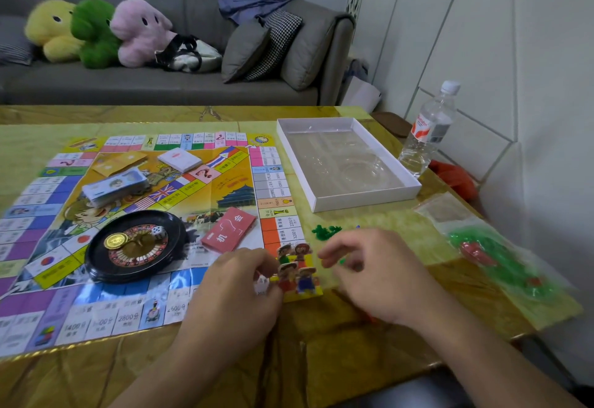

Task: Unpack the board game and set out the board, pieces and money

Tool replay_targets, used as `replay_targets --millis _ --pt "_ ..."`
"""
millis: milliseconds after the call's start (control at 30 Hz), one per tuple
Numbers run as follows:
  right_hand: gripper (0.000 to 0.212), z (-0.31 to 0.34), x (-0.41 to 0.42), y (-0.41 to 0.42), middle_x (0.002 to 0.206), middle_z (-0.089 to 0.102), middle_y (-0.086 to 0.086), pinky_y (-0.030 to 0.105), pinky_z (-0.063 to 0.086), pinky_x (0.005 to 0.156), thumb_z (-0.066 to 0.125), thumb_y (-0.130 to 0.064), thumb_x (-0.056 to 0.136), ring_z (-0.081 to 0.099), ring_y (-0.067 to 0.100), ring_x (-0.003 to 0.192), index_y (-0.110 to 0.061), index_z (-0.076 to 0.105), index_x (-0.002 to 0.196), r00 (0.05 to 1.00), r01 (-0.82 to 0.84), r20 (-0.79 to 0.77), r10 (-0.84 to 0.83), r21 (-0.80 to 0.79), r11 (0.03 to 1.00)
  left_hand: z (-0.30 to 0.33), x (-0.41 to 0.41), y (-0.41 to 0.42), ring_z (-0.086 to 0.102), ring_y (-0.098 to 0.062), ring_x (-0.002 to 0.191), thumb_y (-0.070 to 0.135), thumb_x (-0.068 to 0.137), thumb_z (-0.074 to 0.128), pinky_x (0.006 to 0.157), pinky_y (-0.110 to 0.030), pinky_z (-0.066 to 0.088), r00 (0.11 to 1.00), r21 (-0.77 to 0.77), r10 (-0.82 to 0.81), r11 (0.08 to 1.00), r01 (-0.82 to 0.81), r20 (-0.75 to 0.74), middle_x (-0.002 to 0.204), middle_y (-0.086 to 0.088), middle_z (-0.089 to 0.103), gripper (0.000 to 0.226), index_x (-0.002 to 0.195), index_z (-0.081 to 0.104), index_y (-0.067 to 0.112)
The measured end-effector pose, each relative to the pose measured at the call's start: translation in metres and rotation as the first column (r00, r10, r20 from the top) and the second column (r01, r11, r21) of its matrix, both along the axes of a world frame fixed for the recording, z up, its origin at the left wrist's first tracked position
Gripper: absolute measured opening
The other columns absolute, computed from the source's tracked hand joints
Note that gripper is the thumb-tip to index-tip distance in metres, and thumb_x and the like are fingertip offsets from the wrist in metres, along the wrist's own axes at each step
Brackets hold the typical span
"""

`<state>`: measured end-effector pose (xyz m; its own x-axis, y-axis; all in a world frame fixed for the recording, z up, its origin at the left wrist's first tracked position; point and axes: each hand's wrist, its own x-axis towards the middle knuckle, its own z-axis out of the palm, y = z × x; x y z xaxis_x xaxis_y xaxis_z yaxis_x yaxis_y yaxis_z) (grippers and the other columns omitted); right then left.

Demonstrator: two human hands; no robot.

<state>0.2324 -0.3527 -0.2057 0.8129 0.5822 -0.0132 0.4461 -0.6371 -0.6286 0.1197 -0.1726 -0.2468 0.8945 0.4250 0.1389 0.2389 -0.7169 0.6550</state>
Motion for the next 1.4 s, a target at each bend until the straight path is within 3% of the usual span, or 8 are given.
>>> replay_targets --millis 100,233,833,933,1000,1067,1200,1400 --pt "0.039 0.016 0.037 -0.011 0.11 0.071 -0.024 0.015 0.055 0.08 0.059 -0.006 0.1 0.064 -0.01 0.089 -0.039 0.075 0.115 0.98 0.125 0.145 -0.14 0.104 0.987 0.008 -0.003 0.006 0.057 0.003 0.093 0.022 0.088 0.07 0.071 -0.014 0.042 0.999 -0.03 0.025 0.999 -0.024 0.028 0.091 0.022 0.063 0.016 0.094 0.067 0.036" --pt "0.05 0.004 0.097 0.005 0.171 0.021 -0.014 0.047 0.028 0.123 0.044 -0.035 0.111 0.02 0.017 0.157 -0.054 0.036 0.156 0.985 0.069 0.172 -0.025 -0.259 0.963 0.015 -0.001 0.008 0.059 0.001 0.088 0.019 0.087 0.071 0.072 -0.019 0.046 0.997 -0.055 0.036 0.998 -0.033 0.063 0.086 0.021 0.065 0.018 0.088 0.067 0.036" --pt "0.071 -0.023 0.156 0.023 0.176 0.004 -0.007 0.059 0.019 0.128 0.046 -0.025 0.108 -0.001 0.03 0.162 -0.055 0.011 0.162 0.981 0.121 0.184 -0.056 -0.367 0.922 0.015 0.007 0.014 0.061 0.002 0.086 0.013 0.088 0.071 0.067 -0.016 0.045 0.997 -0.082 0.066 0.995 -0.062 0.04 0.084 0.022 0.066 0.02 0.087 0.071 0.033" --pt "0.056 -0.004 0.11 -0.002 0.153 0.045 0.002 0.044 0.051 0.096 0.051 -0.008 0.099 0.048 0.028 0.136 -0.032 0.047 0.149 0.917 0.28 0.339 -0.209 -0.176 0.944 0.02 0.002 0.014 0.061 0.004 0.083 0.008 0.087 0.07 0.066 -0.016 0.043 0.993 -0.089 0.105 0.991 -0.1 0.059 0.083 0.022 0.067 0.026 0.087 0.071 0.034" --pt "0.012 0.01 0.065 -0.021 0.107 0.06 0.001 0.034 0.043 0.065 0.048 -0.022 0.102 0.058 0.02 0.09 -0.021 0.057 0.11 0.852 0.38 0.462 -0.246 -0.224 0.898 0.027 -0.004 0.013 0.06 0.006 0.081 0.005 0.087 0.068 0.064 -0.013 0.04 0.988 -0.098 0.126 0.988 -0.118 0.087 0.081 0.022 0.066 0.029 0.087 0.07 0.033" --pt "0.031 0.012 0.021 -0.032 0.085 0.055 -0.005 0.032 0.035 0.056 0.037 -0.048 0.106 0.054 0.014 0.072 -0.023 0.053 0.097 0.878 0.368 0.448 -0.166 -0.412 0.834 0.03 -0.006 0.013 0.06 0.008 0.081 0.003 0.087 0.068 0.063 -0.012 0.039 0.986 -0.096 0.127 0.989 -0.116 0.112 0.081 0.022 0.066 0.031 0.087 0.069 0.034" --pt "0.08 -0.007 -0.03 -0.037 0.114 0.061 -0.001 0.037 0.042 0.067 0.022 -0.087 0.091 0.066 0.022 0.095 -0.024 0.048 0.133 0.939 0.258 0.344 -0.029 -0.642 0.722 0.039 -0.02 0.005 0.058 0.01 0.08 0.001 0.086 0.068 0.058 -0.012 0.036 0.985 -0.108 0.083 0.992 -0.068 0.148 0.077 0.019 0.066 0.031 0.083 0.069 0.032" --pt "0.063 -0.031 -0.036 -0.037 0.116 0.06 -0.003 0.028 0.041 0.057 0.029 -0.069 0.101 0.062 0.015 0.08 -0.021 0.042 0.14 0.896 0.259 0.444 0.016 -0.551 0.793 0.041 -0.048 -0.011 0.057 0.011 0.076 0.001 0.085 0.067 0.065 -0.005 0.041 0.994 -0.13 0.033 0.991 -0.019 0.1 0.076 0.017 0.066 0.031 0.08 0.069 0.031"
